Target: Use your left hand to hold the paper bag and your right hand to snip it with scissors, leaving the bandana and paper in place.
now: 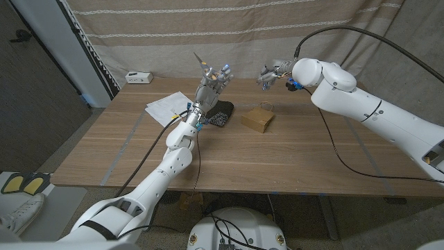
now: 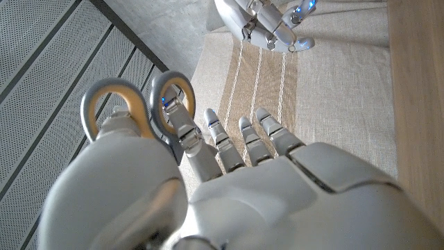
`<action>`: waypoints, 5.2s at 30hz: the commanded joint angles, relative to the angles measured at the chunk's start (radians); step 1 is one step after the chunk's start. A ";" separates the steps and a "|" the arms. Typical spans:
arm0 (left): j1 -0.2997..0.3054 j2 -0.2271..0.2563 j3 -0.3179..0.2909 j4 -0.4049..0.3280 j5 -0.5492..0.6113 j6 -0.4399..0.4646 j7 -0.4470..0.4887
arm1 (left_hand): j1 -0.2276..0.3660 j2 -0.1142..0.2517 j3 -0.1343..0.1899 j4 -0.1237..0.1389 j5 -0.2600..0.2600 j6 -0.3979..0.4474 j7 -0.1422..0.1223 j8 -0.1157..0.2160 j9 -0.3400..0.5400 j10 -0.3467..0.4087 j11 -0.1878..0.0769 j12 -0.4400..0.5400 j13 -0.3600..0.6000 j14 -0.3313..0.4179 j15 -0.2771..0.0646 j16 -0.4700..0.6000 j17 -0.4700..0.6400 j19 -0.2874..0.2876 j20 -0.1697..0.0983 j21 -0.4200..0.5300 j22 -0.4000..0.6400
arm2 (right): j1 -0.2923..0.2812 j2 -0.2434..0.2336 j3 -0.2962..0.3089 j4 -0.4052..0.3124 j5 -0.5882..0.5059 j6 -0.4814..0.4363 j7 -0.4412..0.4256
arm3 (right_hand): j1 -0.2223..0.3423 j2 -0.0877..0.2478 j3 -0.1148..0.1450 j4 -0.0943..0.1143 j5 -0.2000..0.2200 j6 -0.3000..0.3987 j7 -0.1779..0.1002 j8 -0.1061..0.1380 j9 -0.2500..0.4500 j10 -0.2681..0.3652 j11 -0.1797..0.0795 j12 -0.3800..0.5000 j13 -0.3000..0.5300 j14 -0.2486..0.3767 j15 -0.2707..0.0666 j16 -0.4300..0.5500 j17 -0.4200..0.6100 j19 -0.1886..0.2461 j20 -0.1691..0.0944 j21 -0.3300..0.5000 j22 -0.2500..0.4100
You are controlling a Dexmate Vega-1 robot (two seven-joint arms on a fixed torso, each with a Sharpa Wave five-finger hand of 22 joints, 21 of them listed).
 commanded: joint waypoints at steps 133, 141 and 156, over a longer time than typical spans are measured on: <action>0.120 0.090 -0.008 -0.260 0.028 0.161 0.274 | 0.286 0.063 -0.008 -0.084 -0.040 0.118 0.052 0.074 0.059 0.435 0.007 0.626 0.805 0.623 -0.183 0.487 0.965 0.182 -0.063 0.272 0.351 | 0.026 0.038 -0.035 0.050 0.019 -0.005 -0.021 | -0.013 0.006 0.004 -0.008 0.004 0.012 0.002 0.007 -0.022 -0.004 0.005 0.028 -0.011 -0.002 -0.086 -0.014 0.011 0.010 0.005 -0.053 0.008; 0.161 0.139 -0.020 -0.354 -0.003 0.218 0.316 | 0.281 0.043 -0.035 -0.076 -0.031 0.088 0.048 0.102 0.115 0.415 0.008 0.625 0.832 0.595 -0.183 0.452 0.964 0.142 -0.055 0.281 0.390 | 0.027 0.049 -0.034 0.060 0.032 -0.015 -0.026 | -0.014 0.006 0.004 -0.008 0.004 0.012 0.003 0.007 -0.022 -0.003 0.005 0.028 -0.013 -0.001 -0.086 -0.013 0.012 0.012 0.004 -0.054 0.008; 0.204 0.192 -0.027 -0.435 -0.051 0.302 0.360 | 0.195 0.015 -0.147 -0.017 -0.002 0.077 0.078 0.326 0.423 0.383 0.008 0.624 0.889 0.583 -0.182 0.372 0.947 0.124 -0.037 0.265 0.385 | 0.026 0.066 -0.017 0.053 0.057 -0.049 -0.071 | -0.016 0.006 0.003 -0.007 0.004 0.012 0.005 0.007 -0.024 -0.002 0.005 0.029 -0.016 -0.003 -0.086 -0.013 0.013 0.013 0.005 -0.057 0.008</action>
